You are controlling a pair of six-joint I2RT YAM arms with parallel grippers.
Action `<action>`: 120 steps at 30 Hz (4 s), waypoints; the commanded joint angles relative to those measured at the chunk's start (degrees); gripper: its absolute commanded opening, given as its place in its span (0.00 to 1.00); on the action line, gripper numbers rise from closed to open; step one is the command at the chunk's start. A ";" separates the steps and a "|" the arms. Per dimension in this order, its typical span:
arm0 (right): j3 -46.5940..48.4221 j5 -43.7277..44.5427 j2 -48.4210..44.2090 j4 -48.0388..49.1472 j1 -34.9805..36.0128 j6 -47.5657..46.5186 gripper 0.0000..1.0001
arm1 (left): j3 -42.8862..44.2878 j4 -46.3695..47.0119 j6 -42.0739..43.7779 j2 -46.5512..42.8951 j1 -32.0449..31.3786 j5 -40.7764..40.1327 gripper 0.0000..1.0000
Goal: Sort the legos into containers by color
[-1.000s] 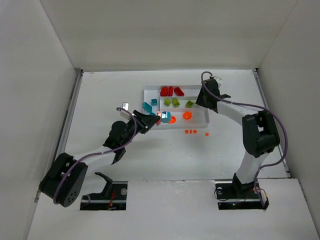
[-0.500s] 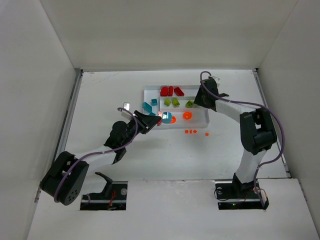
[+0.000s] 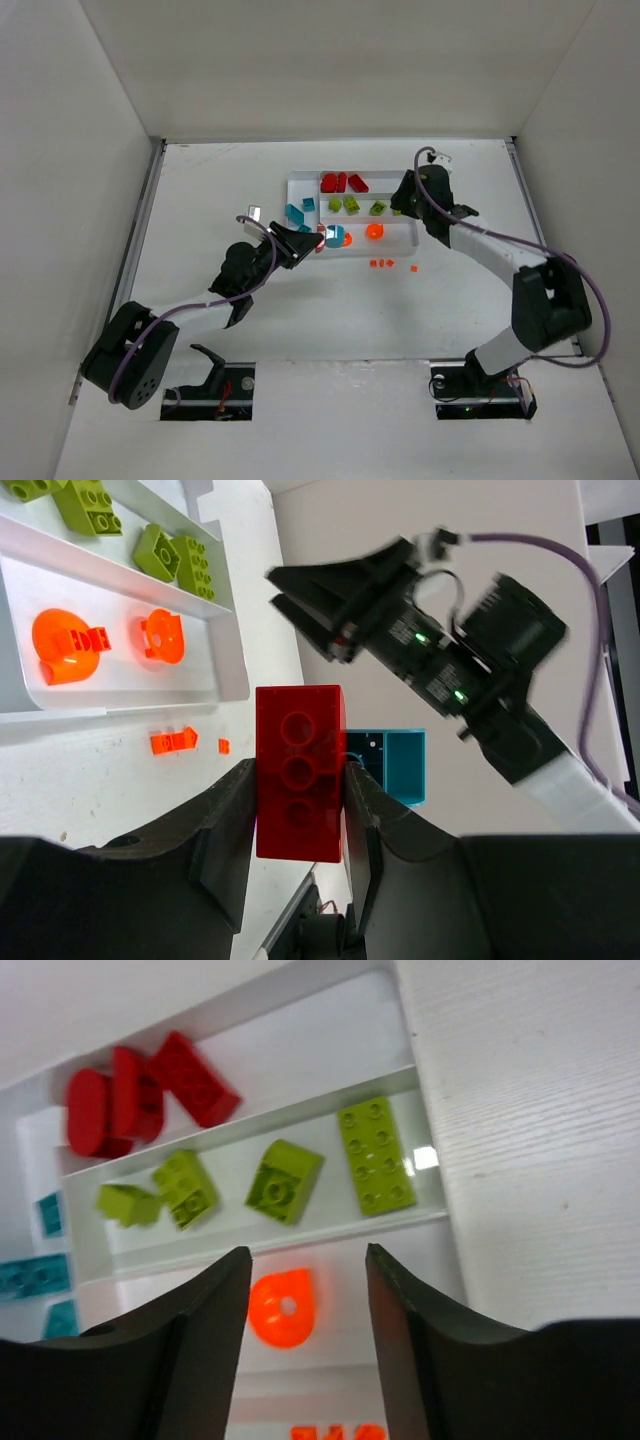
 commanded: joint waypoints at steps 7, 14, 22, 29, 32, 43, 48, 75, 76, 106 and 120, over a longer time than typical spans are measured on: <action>-20.18 -20.49 -24.01 31.21 10.74 2.37 0.72 | 2.85 5.00 -1.97 1.57 -0.39 0.83 0.14; -25.39 -27.63 -27.44 40.40 17.07 -5.24 0.89 | 4.17 0.72 -6.97 -0.27 -0.83 2.84 0.14; -22.14 -27.19 -29.38 28.62 21.12 -21.17 0.92 | 3.65 -7.21 -14.71 -3.78 3.65 12.78 0.13; -20.12 -28.86 -26.22 28.35 22.00 -22.67 0.82 | 2.85 -9.67 -15.25 -6.78 4.97 15.33 0.13; -19.24 -29.30 -24.99 29.22 22.61 -22.32 0.77 | 3.03 -10.20 -14.81 -6.86 4.53 15.69 0.13; -17.56 -30.01 -23.40 30.54 23.15 -18.81 0.24 | 0.66 -9.67 -13.84 -8.35 6.46 15.34 0.12; -20.37 -31.41 -27.71 33.53 17.70 -14.41 0.22 | -2.24 -9.67 -13.14 -10.29 11.55 15.69 0.11; 44.48 -3.28 37.76 7.43 18.04 -3.78 0.31 | -5.58 -21.27 1.89 -25.50 18.33 13.40 0.13; 45.09 -3.11 38.38 7.26 18.22 -3.60 0.32 | -5.58 -21.28 2.07 -25.41 18.33 13.40 0.13; -27.82 11.12 -31.37 24.22 10.49 4.31 0.33 | 29.45 -25.05 24.12 13.41 -3.99 -10.41 0.13; -41.38 11.48 -45.81 21.31 10.66 6.07 0.70 | 76.47 -45.78 41.52 49.63 -4.61 -5.42 0.17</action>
